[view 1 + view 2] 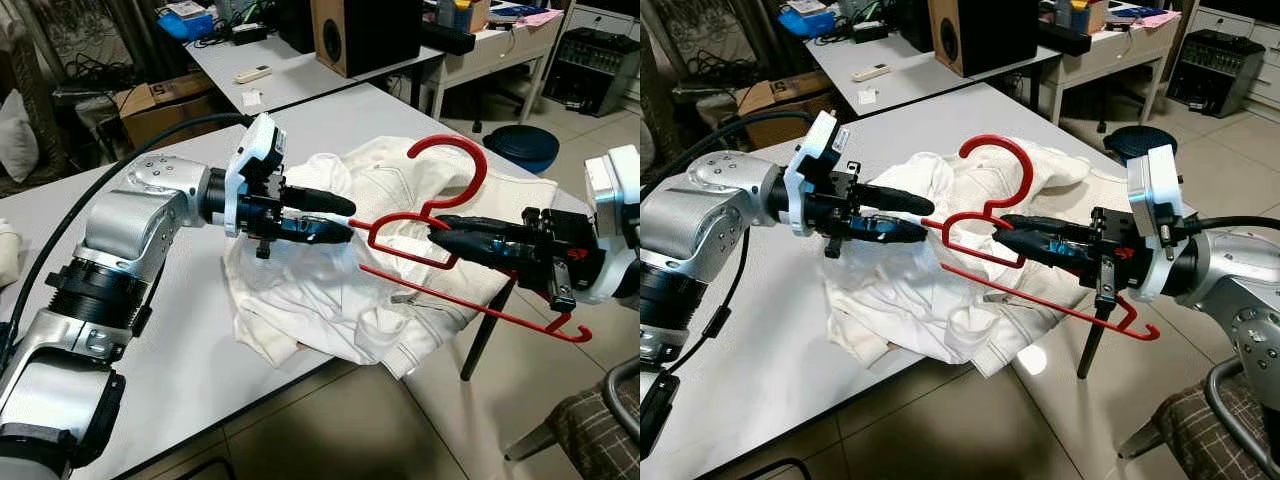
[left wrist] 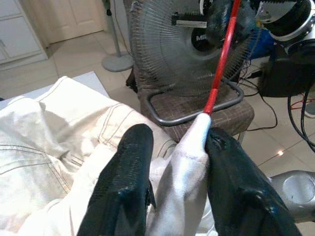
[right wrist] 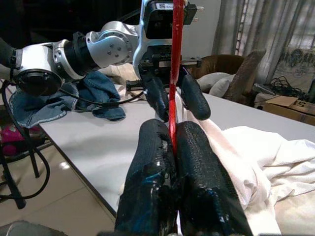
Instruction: Hang hanger
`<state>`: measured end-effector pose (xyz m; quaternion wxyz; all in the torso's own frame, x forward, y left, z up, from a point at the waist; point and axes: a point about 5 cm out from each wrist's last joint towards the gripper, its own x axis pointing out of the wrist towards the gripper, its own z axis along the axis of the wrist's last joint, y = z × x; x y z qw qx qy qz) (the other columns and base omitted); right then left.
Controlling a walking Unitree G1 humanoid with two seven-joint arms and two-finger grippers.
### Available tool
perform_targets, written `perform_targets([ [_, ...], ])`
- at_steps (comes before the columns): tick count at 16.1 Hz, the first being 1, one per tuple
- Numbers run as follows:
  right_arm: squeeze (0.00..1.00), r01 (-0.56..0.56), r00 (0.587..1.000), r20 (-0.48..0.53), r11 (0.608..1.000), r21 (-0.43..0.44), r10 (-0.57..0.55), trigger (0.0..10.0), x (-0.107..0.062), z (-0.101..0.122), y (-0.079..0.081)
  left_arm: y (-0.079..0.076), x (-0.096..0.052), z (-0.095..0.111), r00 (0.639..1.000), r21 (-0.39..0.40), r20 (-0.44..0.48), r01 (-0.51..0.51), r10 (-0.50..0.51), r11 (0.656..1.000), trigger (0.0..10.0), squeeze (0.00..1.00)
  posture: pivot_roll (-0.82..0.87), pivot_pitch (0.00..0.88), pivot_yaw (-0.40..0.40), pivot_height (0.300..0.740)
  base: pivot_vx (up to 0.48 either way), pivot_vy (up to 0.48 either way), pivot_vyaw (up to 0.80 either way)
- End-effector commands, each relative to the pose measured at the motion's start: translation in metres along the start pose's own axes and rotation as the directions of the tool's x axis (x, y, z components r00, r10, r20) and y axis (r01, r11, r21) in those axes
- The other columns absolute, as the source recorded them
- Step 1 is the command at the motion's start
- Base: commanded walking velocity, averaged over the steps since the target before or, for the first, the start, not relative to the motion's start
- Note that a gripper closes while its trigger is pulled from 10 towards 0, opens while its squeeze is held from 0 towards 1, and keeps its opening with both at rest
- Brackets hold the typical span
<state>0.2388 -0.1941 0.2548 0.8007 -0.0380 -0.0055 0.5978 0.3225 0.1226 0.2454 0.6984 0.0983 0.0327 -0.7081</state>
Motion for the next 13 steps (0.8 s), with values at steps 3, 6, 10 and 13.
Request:
perform_targets([
  [3,0.00,-0.038,0.999,0.007,0.999,-0.019,0.038,10.0,0.0017,0.0064,0.0034,-0.0001,-0.0030,0.0060,1.000,0.002,-0.005,0.031,-0.031,1.000,0.0,0.00,-0.15,0.000,0.143,0.740,0.000,0.000,0.00],
  [6,0.00,-0.045,0.999,0.014,0.999,-0.009,0.045,10.0,0.0007,0.0073,0.0034,-0.0035,-0.0057,0.0032,0.998,-0.021,-0.012,0.063,-0.064,0.998,0.0,0.00,-0.15,0.000,0.141,0.740,0.000,0.000,0.00],
  [10,1.00,-0.039,0.999,0.023,0.999,0.008,0.039,10.0,-0.0017,0.0092,0.0007,-0.0022,-0.0060,0.0007,0.999,-0.041,0.023,0.027,-0.026,0.999,0.0,0.00,-0.16,0.000,0.140,0.740,0.000,0.000,0.00],
  [13,1.00,-0.013,1.000,0.028,1.000,0.011,0.013,10.0,-0.0048,0.0116,-0.0035,0.0022,-0.0093,-0.0032,0.999,-0.048,0.032,-0.030,0.032,0.998,0.0,0.00,-0.16,0.000,0.143,0.740,0.000,0.000,0.00],
])
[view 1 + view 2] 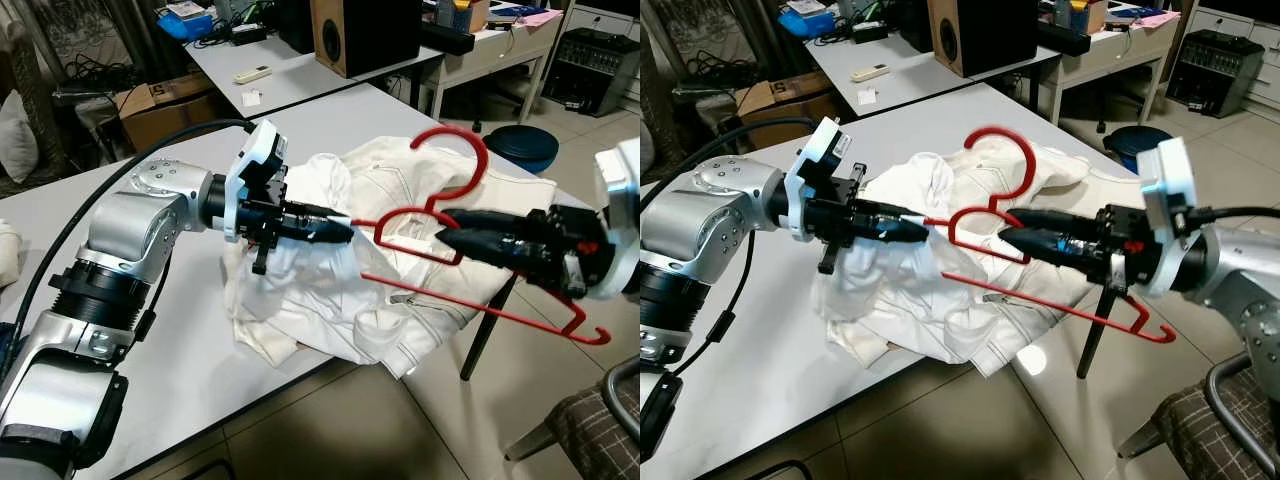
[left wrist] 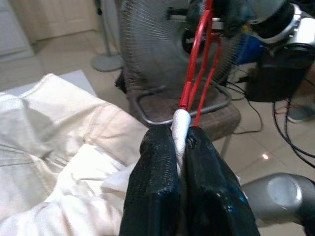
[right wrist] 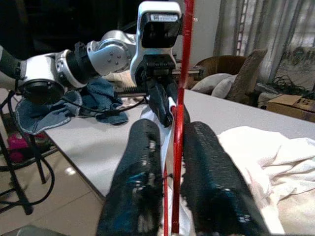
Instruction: Hang hanger
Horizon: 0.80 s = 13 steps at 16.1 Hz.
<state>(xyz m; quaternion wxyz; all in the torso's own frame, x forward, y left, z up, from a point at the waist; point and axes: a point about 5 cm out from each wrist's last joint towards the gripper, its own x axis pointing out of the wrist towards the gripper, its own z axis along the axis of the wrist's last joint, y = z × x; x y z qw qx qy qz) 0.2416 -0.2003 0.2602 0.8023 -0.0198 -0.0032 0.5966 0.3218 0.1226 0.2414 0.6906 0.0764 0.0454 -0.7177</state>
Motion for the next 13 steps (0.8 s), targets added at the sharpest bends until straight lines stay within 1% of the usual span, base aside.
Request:
perform_targets([
  [1,1.00,0.004,1.000,0.019,0.999,-0.049,-0.003,10.0,-0.002,0.010,0.000,0.006,-0.012,-0.002,0.995,-0.003,0.018,-0.101,0.101,0.995,0.0,0.00,-0.17,0.000,0.143,0.740,0.000,0.000,0.00],
  [2,1.00,0.044,0.998,0.058,0.995,-0.085,-0.039,10.0,-0.007,0.020,-0.003,0.012,-0.015,-0.006,0.986,0.006,0.013,-0.169,0.169,0.986,0.0,0.00,-0.17,0.000,0.144,0.740,0.000,0.000,0.00],
  [3,1.00,0.075,0.993,0.099,0.992,-0.101,-0.066,10.0,-0.012,0.028,-0.005,0.017,-0.017,-0.009,0.969,0.014,0.014,-0.245,0.245,0.969,0.0,0.00,-0.16,0.000,0.143,0.740,0.000,0.000,0.00],
  [4,1.00,0.104,0.981,0.175,0.988,-0.115,-0.082,10.0,-0.023,0.042,-0.002,0.030,-0.024,-0.013,0.918,0.020,0.033,-0.395,0.394,0.918,0.0,0.00,-0.17,0.000,0.147,0.740,0.000,0.000,0.00],
  [5,1.00,0.107,0.968,0.239,0.987,-0.117,-0.077,10.0,-0.028,0.051,0.003,0.035,-0.031,-0.014,0.876,0.022,0.052,-0.481,0.479,0.876,0.0,0.00,-0.17,0.000,0.150,0.740,0.000,0.000,0.00],
  [6,1.00,0.094,0.957,0.286,0.988,-0.121,-0.056,10.0,-0.028,0.057,0.010,0.037,-0.036,-0.013,0.850,0.021,0.075,-0.525,0.522,0.851,0.0,0.00,-0.17,0.000,0.154,0.740,0.000,0.000,0.00],
  [7,1.00,0.078,0.952,0.305,0.989,-0.123,-0.037,10.0,-0.025,0.058,0.019,0.039,-0.041,-0.010,0.823,0.018,0.110,-0.563,0.558,0.826,0.0,0.00,-0.17,0.000,0.155,0.740,0.000,0.000,0.00],
  [8,1.00,0.080,0.957,0.288,0.990,-0.119,-0.043,10.0,-0.020,0.053,0.024,0.040,-0.045,-0.005,0.793,0.018,0.153,-0.599,0.590,0.800,0.0,0.00,-0.17,0.000,0.158,0.740,0.000,0.000,0.00],
  [9,1.00,0.083,0.962,0.268,0.993,-0.084,-0.058,10.0,-0.012,0.042,0.028,0.040,-0.048,0.003,0.768,0.015,0.209,-0.622,0.606,0.783,0.0,0.00,-0.17,0.000,0.161,0.740,0.000,0.000,0.00],
  [10,1.00,0.129,0.970,0.212,0.991,-0.047,-0.116,10.0,-0.005,0.027,0.028,0.038,-0.050,0.010,0.759,0.027,0.236,-0.630,0.607,0.776,0.0,0.00,-0.18,0.000,0.164,0.740,0.000,0.000,0.00],
  [11,1.00,0.177,0.972,0.164,0.984,-0.030,-0.170,10.0,0.000,0.015,0.027,0.036,-0.051,0.014,0.757,0.040,0.246,-0.632,0.606,0.774,0.0,0.00,-0.18,0.000,0.166,0.740,0.000,0.000,0.00],
  [12,1.00,0.240,0.964,0.125,0.971,-0.020,-0.236,10.0,0.006,0.003,0.023,0.034,-0.051,0.017,0.764,0.061,0.247,-0.626,0.596,0.777,0.0,0.00,-0.18,0.000,0.169,0.740,0.000,0.000,0.00],
  [13,1.00,0.370,0.925,0.083,0.929,0.023,-0.370,10.0,0.014,-0.016,0.014,0.028,-0.049,0.023,0.780,0.087,0.248,-0.608,0.574,0.789,0.0,0.00,-0.18,0.000,0.169,0.740,0.000,0.000,0.00],
])
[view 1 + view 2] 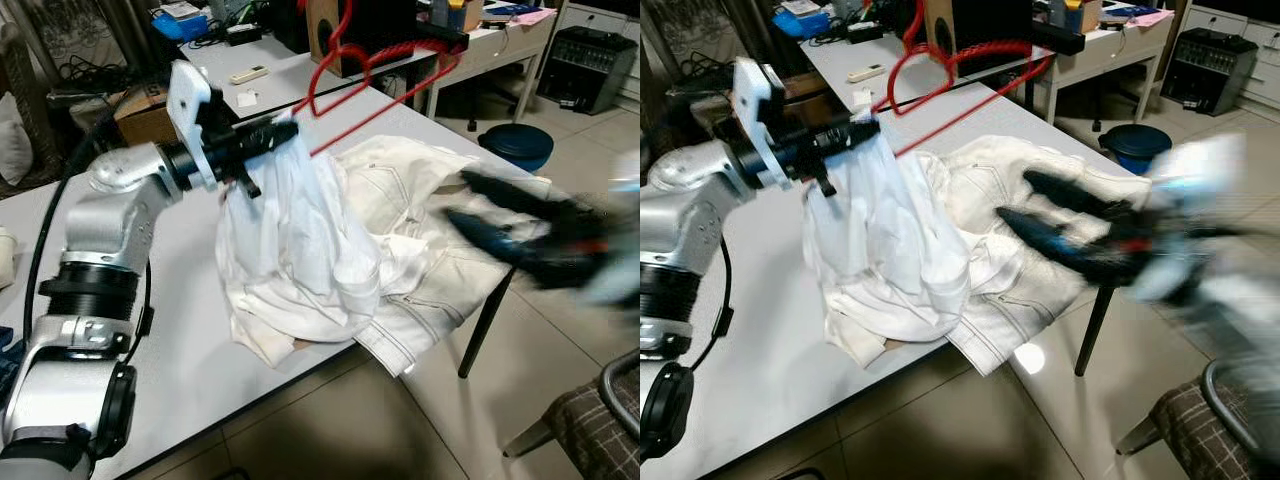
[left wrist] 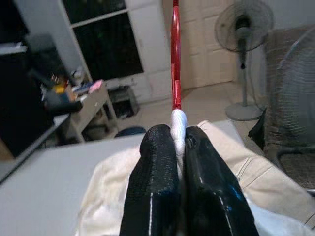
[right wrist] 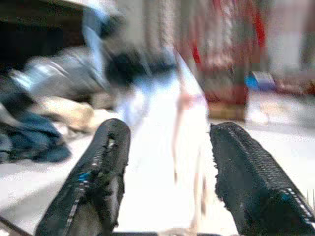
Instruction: Hang hanger
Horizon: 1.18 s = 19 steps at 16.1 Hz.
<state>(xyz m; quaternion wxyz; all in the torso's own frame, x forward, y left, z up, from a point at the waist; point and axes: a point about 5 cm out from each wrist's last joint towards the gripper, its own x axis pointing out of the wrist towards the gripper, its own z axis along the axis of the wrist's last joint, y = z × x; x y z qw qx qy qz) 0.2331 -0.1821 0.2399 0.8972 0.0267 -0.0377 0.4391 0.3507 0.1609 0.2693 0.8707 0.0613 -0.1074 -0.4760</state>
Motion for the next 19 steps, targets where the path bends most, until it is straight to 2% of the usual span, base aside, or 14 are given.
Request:
perform_targets([
  [1,1.00,0.102,0.994,-0.032,0.995,-0.009,-0.102,10.0,0.003,-0.009,-0.006,-0.002,-0.005,0.008,1.000,0.016,0.008,0.007,-0.007,1.000,0.0,0.00,-0.17,0.000,0.165,0.740,0.000,0.000,0.00],
  [3,1.00,0.194,0.980,-0.046,0.980,0.047,-0.192,10.0,0.007,-0.030,-0.019,-0.014,-0.004,0.009,0.999,0.002,0.011,0.044,-0.044,0.999,0.0,0.00,-0.16,0.000,0.149,0.740,0.000,0.000,0.00],
  [4,1.00,0.155,0.988,-0.043,0.982,0.107,-0.151,10.0,0.012,-0.038,-0.019,-0.017,-0.003,0.009,0.999,-0.003,0.013,0.043,-0.043,0.999,0.0,0.00,-0.15,0.000,0.137,0.740,0.000,0.000,0.00],
  [5,0.93,0.089,0.996,-0.035,0.980,0.176,-0.084,10.0,0.017,-0.043,-0.016,-0.020,-0.003,0.008,0.999,-0.008,0.012,0.040,-0.039,0.999,0.0,0.00,-0.14,0.000,0.127,0.740,0.000,0.000,0.00],
  [7,0.19,0.012,0.999,-0.034,0.974,0.227,-0.005,10.0,0.024,-0.046,-0.012,-0.023,-0.003,0.006,0.999,-0.013,0.007,0.032,-0.032,0.999,0.0,0.00,-0.13,0.000,0.110,0.740,0.000,0.000,0.00],
  [8,0.00,-0.018,0.996,-0.075,0.972,0.236,0.037,10.0,0.028,-0.051,-0.010,-0.025,-0.004,0.006,1.000,-0.014,0.004,0.023,-0.023,1.000,0.0,0.00,-0.13,0.000,0.103,0.740,0.000,0.000,0.00],
  [9,0.00,0.011,0.988,-0.151,0.972,0.236,0.026,10.0,0.034,-0.059,-0.013,-0.026,-0.006,0.008,1.000,-0.014,0.007,0.014,-0.014,1.000,0.0,0.00,-0.12,0.000,0.095,0.740,0.000,0.000,0.00],
  [12,0.00,0.072,0.963,-0.271,0.964,0.254,-0.001,10.0,0.042,-0.074,-0.017,-0.027,-0.008,0.013,1.000,-0.009,0.017,0.003,-0.003,1.000,0.0,0.00,-0.12,0.000,0.080,0.740,0.000,0.000,0.00],
  [14,0.00,0.130,0.928,-0.372,0.953,0.274,-0.019,10.0,0.047,-0.086,-0.017,-0.027,-0.010,0.017,0.999,0.001,0.031,-0.008,0.008,1.000,0.0,0.00,-0.11,0.000,0.073,0.740,0.000,0.000,0.00],
  [16,0.00,0.092,0.908,-0.418,0.962,0.257,0.025,10.0,0.045,-0.090,-0.011,-0.025,-0.013,0.020,0.999,0.009,0.038,-0.025,0.025,1.000,0.0,0.00,-0.11,0.000,0.068,0.740,0.000,0.000,0.00],
  [18,0.00,0.075,0.899,-0.436,0.966,0.247,0.042,7.7,0.042,-0.090,-0.009,-0.024,-0.015,0.022,0.998,0.014,0.041,-0.038,0.038,0.999,0.0,0.00,-0.11,0.000,0.066,0.740,0.000,0.000,0.00],
  [19,0.00,0.061,0.883,-0.464,0.967,0.248,0.063,3.8,0.038,-0.092,-0.007,-0.023,-0.016,0.024,0.998,0.017,0.047,-0.047,0.046,0.999,0.0,0.00,-0.11,0.000,0.066,0.740,0.000,0.000,0.00],
])
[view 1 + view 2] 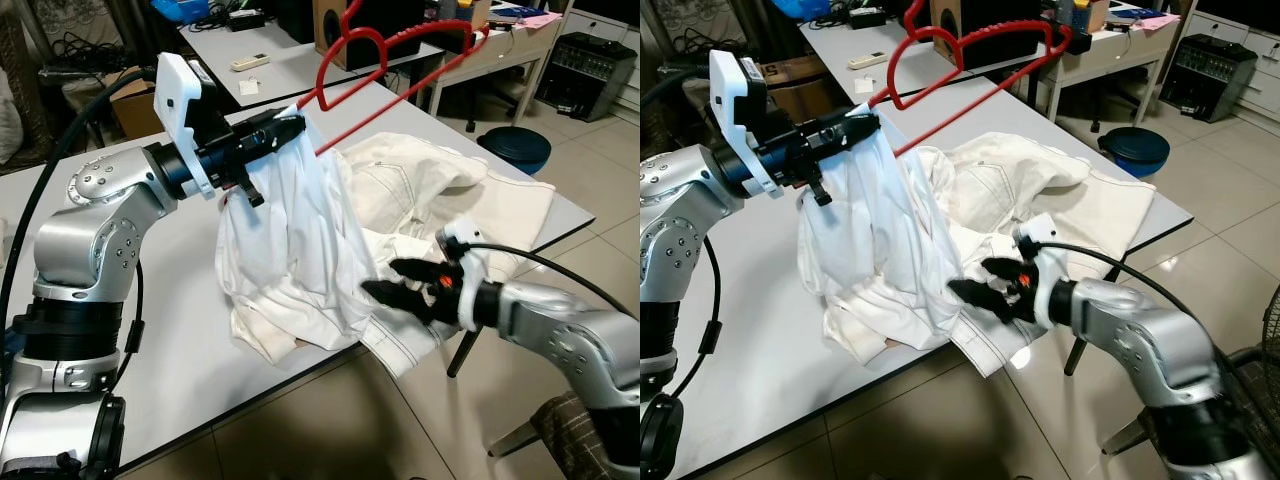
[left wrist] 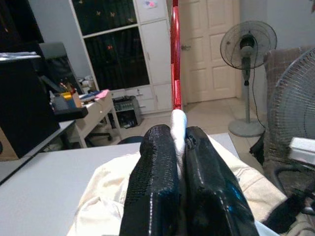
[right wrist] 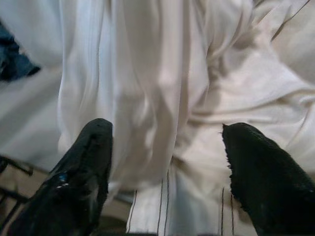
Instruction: Hang hanger
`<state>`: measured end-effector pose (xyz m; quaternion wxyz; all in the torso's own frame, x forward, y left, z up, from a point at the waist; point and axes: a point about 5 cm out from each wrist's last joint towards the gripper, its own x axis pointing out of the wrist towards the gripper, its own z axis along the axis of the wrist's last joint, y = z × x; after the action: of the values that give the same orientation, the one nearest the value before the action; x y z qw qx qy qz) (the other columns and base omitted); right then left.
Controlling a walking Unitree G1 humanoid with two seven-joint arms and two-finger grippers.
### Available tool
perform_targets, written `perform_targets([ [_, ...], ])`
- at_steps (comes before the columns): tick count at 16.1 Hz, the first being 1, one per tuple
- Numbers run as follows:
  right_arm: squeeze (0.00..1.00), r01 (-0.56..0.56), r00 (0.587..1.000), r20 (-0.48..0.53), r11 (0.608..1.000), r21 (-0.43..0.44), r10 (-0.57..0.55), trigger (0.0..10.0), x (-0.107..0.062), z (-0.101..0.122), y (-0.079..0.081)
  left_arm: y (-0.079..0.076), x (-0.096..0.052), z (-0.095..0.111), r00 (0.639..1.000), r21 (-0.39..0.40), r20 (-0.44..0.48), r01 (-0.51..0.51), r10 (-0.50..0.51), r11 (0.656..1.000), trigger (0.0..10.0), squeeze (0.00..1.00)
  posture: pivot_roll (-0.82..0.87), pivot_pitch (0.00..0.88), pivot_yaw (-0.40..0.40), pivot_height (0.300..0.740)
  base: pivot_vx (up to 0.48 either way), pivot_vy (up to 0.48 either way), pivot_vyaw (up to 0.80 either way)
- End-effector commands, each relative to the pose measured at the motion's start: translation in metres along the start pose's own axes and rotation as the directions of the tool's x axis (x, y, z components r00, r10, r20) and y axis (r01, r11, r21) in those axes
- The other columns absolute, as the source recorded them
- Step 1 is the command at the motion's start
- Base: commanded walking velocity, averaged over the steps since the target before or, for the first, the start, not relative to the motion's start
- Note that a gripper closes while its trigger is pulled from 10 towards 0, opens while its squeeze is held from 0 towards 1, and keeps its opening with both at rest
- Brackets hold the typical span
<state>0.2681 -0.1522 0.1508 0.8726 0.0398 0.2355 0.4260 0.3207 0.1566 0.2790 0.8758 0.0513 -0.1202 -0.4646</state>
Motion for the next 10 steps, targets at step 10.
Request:
perform_targets([
  [10,0.00,0.039,0.985,-0.167,0.999,-0.037,-0.045,0.0,-0.009,-0.030,-0.003,0.005,-0.006,0.020,0.998,0.040,0.061,-0.022,0.019,0.999,0.0,0.00,-0.11,0.000,0.069,0.740,0.000,0.000,0.00],
])
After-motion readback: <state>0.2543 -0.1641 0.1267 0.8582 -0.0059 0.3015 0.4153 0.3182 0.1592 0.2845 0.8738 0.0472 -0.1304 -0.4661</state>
